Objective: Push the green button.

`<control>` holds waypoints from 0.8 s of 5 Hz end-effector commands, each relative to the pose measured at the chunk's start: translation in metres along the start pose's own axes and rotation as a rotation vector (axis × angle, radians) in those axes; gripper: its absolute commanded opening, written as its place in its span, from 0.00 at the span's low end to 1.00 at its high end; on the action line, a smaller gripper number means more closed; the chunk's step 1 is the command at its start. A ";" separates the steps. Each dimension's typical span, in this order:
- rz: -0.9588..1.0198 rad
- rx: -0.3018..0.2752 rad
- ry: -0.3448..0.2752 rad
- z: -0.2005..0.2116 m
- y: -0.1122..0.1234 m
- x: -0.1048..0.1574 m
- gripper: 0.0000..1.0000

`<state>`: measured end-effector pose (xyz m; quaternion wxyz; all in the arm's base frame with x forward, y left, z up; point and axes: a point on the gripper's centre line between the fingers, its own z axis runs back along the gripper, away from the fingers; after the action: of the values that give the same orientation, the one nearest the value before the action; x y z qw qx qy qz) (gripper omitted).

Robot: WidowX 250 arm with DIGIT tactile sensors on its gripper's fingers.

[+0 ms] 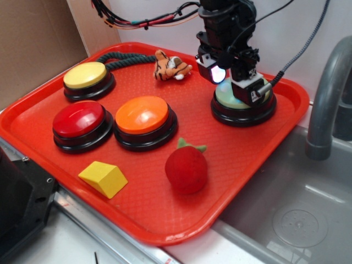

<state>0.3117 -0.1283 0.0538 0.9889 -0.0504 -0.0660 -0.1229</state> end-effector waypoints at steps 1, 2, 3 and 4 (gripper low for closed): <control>-0.054 0.013 -0.064 0.041 -0.009 0.004 1.00; -0.069 0.022 -0.063 0.063 -0.009 0.002 1.00; -0.074 0.055 -0.046 0.079 -0.009 -0.002 1.00; -0.057 0.063 -0.043 0.092 -0.008 -0.008 1.00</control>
<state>0.2846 -0.1162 0.1159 0.9881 -0.0061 -0.0443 -0.1471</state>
